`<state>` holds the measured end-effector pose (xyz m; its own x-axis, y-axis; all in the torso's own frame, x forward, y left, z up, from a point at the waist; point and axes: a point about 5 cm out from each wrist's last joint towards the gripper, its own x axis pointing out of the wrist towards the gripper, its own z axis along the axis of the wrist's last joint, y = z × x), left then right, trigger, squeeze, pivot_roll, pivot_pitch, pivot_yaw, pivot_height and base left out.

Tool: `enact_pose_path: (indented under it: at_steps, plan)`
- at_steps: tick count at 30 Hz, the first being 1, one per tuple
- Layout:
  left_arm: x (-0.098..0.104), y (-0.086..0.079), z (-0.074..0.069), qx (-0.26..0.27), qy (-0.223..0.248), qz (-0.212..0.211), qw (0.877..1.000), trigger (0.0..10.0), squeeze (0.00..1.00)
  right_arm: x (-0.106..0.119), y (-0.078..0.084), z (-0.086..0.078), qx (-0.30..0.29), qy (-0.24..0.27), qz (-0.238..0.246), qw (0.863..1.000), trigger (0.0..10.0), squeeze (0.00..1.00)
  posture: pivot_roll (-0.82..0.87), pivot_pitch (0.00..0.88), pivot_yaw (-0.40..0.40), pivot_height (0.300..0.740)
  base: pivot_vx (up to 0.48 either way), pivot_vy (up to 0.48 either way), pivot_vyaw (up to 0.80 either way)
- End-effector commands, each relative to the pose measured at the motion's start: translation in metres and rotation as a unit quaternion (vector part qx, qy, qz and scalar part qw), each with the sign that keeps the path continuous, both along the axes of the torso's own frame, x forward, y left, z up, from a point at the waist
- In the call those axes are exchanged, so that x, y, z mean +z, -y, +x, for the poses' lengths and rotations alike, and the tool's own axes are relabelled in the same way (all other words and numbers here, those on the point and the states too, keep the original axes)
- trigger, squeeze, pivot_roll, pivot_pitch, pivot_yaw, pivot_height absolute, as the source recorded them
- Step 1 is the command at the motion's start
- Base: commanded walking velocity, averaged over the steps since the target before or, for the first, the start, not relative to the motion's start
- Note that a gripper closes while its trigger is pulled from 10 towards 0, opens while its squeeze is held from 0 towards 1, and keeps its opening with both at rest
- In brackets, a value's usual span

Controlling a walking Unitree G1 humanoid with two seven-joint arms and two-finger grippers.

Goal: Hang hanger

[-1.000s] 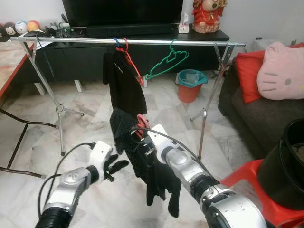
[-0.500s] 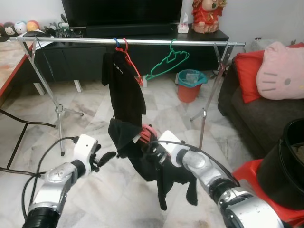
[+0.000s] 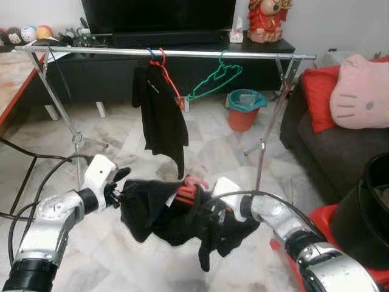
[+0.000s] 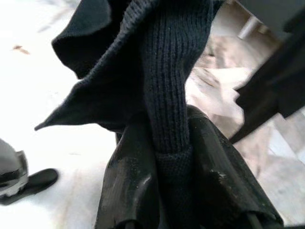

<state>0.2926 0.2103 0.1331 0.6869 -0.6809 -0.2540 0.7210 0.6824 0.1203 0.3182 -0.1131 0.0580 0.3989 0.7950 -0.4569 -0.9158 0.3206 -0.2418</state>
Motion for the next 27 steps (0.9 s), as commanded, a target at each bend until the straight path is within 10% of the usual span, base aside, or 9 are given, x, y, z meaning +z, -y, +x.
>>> enact_pose_path:
  at_steps: [1, 2, 3, 27]
  plan:
    - [0.001, 0.01, -0.007, -0.059, -0.026, -0.005, 0.998, 10.0, 0.22, 0.01, -0.001, 0.002, 0.024, 0.024, 0.008, 0.999, 0.0, 0.0, 0.1, 0.0, -0.048, 0.74, 0.0, 0.0, 0.0]
    - [0.001, 0.01, -0.007, -0.059, -0.026, -0.005, 0.998, 10.0, 0.22, 0.01, -0.001, 0.002, 0.024, 0.024, 0.008, 0.999, 0.0, 0.0, 0.1, 0.0, -0.048, 0.74, 0.0, 0.0, 0.0]
    - [0.002, 0.015, -0.01, -0.084, -0.034, -0.015, 0.996, 10.0, 1.0, 0.01, 0.0, 0.003, 0.028, 0.027, 0.003, 0.999, 0.0, 0.0, 0.1, 0.0, -0.048, 0.74, 0.0, 0.0, 0.0]
    - [-0.017, 0.029, -0.01, -0.154, -0.074, 0.058, 0.984, 10.0, 1.0, 0.011, -0.005, -0.006, 0.086, 0.011, 0.021, 0.996, 0.0, 0.0, 0.08, 0.0, -0.03, 0.74, 0.0, 0.0, 0.0]
